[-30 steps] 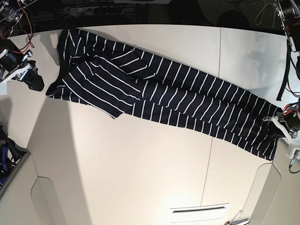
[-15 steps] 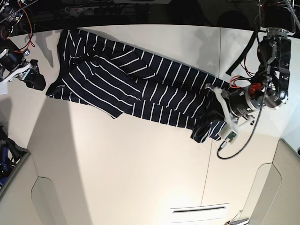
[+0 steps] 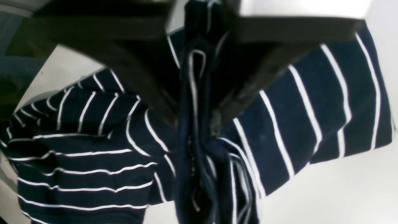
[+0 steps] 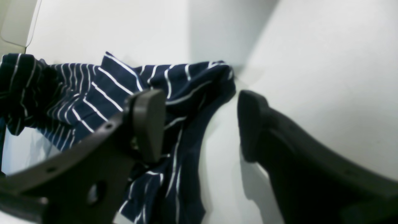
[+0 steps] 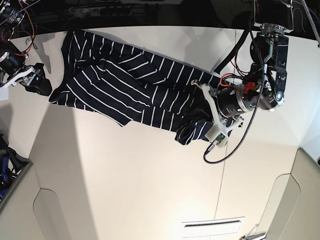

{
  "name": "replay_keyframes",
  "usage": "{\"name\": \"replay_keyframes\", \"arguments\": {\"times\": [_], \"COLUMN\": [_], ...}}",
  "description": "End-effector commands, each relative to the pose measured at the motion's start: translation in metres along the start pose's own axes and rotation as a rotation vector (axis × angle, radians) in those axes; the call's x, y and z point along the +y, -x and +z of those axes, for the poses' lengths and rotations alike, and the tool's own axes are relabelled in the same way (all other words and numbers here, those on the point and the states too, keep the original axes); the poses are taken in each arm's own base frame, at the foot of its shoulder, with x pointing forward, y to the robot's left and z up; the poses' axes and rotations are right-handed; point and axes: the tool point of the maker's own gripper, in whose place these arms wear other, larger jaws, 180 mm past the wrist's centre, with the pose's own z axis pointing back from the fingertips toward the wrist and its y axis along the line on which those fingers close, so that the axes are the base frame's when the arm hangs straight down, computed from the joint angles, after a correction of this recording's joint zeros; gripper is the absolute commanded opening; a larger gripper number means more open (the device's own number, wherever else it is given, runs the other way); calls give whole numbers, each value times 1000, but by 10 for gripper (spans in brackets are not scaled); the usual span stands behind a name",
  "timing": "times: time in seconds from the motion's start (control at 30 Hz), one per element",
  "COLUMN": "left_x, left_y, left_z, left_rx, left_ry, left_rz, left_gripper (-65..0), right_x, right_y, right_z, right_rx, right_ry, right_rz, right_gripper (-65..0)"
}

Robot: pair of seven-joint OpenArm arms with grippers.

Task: Fold the T-shirt properly
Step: 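Swing the strip end with the left gripper toward the right gripper, then hold the folded end with the left gripper while the right gripper regrasps its end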

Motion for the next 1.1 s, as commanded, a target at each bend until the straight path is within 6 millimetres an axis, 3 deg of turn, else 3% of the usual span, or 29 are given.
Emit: {"name": "replay_keyframes", "arguments": {"times": [0.0,0.07,0.13,0.3,0.53,0.8,1.07], "left_x": [-4,-10,-19,-36,-36,-36,-42], "left_y": [-16,-13,-8,5,6,3,-1], "left_z": [3,3,3,4,4,4,0], "left_rx": [-55,-58,-67,-67,-65,-81,-98], "left_ry": [19,44,83,151,148,148,160], "left_rz": [-17,2,34,74,74,76,90], "left_gripper": [-468,-380,-334,-333,-333,-333,-333], "right_x": [3,6,11,18,17,30,28], "right_y": [-13,-9,0,25,48,75,82], "right_z": [3,0,-3,-8,-2,-14,-19], "right_rx": [-38,-18,10,80,119,132,129], "right_ry": [-8,-19,-34,-53,-53,-88,-94], "right_rz": [28,31,33,20,-15,-125,-160], "right_gripper": [-283,-283,-283,-283,-283,-283,-283]}}
